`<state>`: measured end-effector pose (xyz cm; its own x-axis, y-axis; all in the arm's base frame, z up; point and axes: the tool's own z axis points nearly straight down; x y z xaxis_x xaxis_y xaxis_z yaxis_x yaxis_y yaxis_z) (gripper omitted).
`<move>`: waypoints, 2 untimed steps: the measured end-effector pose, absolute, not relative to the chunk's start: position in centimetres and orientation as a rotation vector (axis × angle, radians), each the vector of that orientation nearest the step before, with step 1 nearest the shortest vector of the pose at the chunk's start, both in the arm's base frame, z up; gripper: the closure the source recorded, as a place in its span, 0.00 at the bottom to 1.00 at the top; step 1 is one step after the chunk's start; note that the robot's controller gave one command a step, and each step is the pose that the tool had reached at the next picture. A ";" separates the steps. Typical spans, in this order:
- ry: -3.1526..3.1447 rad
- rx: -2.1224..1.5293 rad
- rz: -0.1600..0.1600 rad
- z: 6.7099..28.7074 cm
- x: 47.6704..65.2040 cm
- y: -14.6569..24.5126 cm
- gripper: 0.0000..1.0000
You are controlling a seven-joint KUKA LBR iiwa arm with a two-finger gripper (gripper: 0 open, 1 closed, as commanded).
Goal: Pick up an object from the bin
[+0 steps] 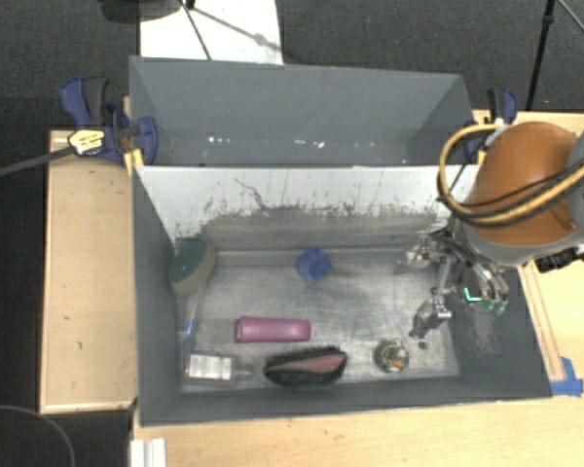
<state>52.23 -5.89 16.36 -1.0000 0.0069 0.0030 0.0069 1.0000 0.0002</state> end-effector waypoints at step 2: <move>-3.151 0.176 0.001 7.3 48.2 4.8 0.00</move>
Offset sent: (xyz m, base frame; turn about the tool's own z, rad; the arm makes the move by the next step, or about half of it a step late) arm -0.0386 0.0681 -0.0936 0.0277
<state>48.20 4.81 7.30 -0.9937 -0.1112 -0.0142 -0.1112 0.9938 -0.0016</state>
